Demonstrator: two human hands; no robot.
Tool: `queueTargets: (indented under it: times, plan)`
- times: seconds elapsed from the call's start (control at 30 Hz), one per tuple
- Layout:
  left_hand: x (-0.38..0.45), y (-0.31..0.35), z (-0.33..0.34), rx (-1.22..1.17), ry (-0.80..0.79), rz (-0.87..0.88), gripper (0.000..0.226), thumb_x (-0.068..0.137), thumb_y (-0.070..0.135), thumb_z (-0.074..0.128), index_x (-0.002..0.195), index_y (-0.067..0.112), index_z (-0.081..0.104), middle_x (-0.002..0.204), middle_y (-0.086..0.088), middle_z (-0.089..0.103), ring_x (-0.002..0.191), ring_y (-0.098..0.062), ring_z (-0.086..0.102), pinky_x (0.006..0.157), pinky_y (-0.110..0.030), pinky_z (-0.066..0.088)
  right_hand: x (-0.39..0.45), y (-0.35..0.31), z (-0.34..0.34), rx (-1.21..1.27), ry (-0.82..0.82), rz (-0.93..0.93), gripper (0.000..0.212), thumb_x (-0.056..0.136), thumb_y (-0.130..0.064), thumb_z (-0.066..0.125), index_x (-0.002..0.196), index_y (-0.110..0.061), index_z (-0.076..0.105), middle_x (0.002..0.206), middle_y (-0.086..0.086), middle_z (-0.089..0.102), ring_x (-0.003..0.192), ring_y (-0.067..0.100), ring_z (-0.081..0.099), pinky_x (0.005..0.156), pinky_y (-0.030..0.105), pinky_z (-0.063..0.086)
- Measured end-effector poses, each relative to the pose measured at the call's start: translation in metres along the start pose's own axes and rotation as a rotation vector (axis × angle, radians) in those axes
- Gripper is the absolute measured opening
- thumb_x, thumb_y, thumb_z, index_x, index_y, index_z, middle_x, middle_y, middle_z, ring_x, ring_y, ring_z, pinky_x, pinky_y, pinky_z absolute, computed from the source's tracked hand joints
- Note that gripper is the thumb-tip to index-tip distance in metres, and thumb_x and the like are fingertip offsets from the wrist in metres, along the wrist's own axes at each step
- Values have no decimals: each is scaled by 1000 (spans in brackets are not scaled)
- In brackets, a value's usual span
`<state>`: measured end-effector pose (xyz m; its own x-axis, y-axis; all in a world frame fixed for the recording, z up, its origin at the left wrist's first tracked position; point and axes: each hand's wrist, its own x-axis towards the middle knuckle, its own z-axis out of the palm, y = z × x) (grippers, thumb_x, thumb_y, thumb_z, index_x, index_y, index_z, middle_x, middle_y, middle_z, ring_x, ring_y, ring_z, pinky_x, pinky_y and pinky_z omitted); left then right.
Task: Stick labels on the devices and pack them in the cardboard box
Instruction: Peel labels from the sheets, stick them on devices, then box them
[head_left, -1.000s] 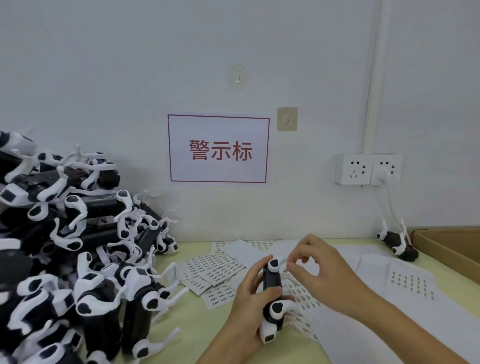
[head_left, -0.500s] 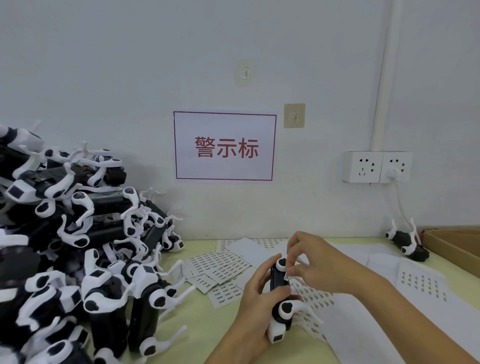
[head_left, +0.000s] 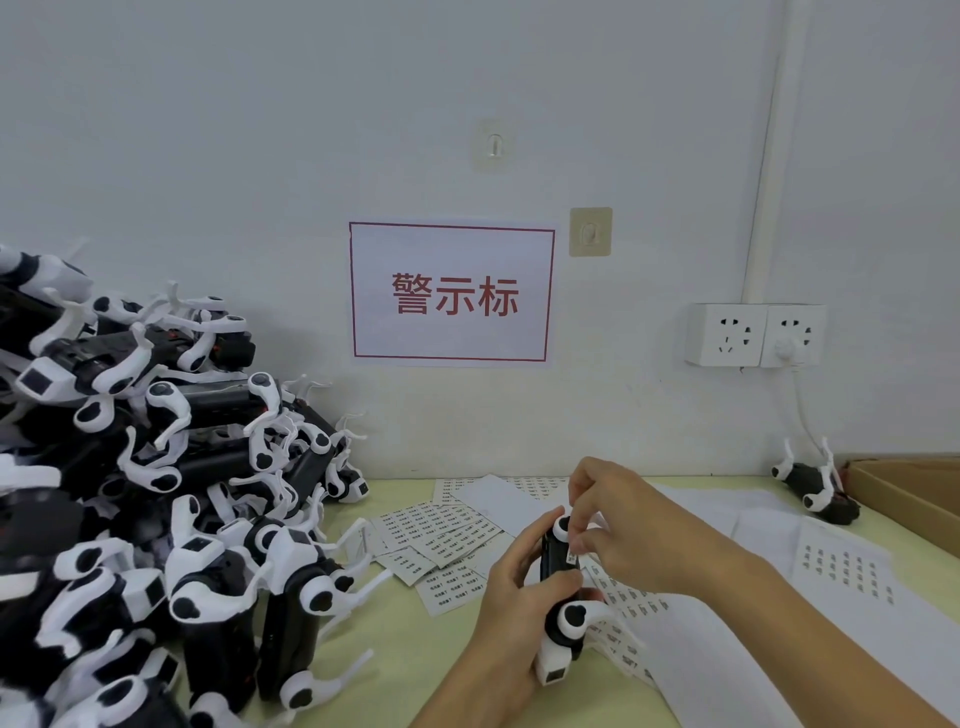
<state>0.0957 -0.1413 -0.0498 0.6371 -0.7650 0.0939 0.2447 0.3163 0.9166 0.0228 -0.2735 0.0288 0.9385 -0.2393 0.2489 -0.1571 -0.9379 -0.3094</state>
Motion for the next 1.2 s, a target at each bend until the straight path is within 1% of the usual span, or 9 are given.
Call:
queueTargets:
  times: [0.2,0.33,0.4,0.5,0.63,0.73,0.83,0.97,1.2]
  plan:
    - [-1,0,0,-12,-8,10,55,84,-14,62,109,33,77,101,-7,76,90,-30,74,72,-37,60,-3,-4,1,-7,16,1,22,91,-24,69,72,-34,63,102,-21,43,97,4,52,90,31,50]
    - [1,1,0,-20,-2,14,52,87,-13,60,111,31,76,106,-9,76,98,-44,70,76,-40,60,-4,-5,1,-30,16,-7,18,92,-24,68,75,-32,66,102,-19,43,97,5,52,88,30,49]
    - [1,0,0,-19,1,12,53,88,-13,58,112,30,75,105,-9,76,99,-42,70,76,-40,60,-4,-6,0,-36,19,-4,20,92,-24,67,74,-33,65,101,-18,43,96,6,52,85,30,49]
    - [1,0,-1,-17,-2,5,54,87,-14,58,113,29,75,105,-7,76,96,-36,73,73,-37,60,-4,-7,1,-45,24,-5,23,92,-23,67,72,-34,63,100,-18,43,94,6,52,83,30,49]
    - [1,0,-2,-11,-12,-4,54,88,-13,58,110,33,76,104,-5,76,93,-31,74,73,-37,60,-6,-7,1,-64,33,-23,21,94,-23,65,75,-31,64,100,-16,43,94,6,51,82,29,48]
    - [1,-1,-2,-10,-14,-6,54,88,-12,59,111,34,75,104,-5,76,93,-31,74,76,-38,60,-8,-7,2,-86,47,-38,16,95,-23,63,82,-27,70,100,-15,42,93,6,50,81,29,48]
    - [2,-2,-2,-17,-18,-5,54,87,-12,58,111,34,75,103,-5,76,90,-32,74,73,-37,60,-9,-6,4,-103,59,-47,14,97,-24,61,87,-25,72,100,-15,41,92,7,49,80,28,48]
    - [3,-3,-2,-41,-2,-11,54,86,-13,59,117,30,73,107,-4,75,91,-34,74,73,-38,60,-11,-4,6,-102,69,-51,15,98,-25,59,89,-27,72,98,-17,40,91,6,49,78,27,47]
    - [4,-4,-3,-46,11,-12,54,87,-12,60,121,28,71,110,-4,75,95,-36,73,81,-44,60,-11,-1,5,-63,70,-40,16,97,-22,59,90,-28,72,101,-16,42,93,5,50,81,28,48]
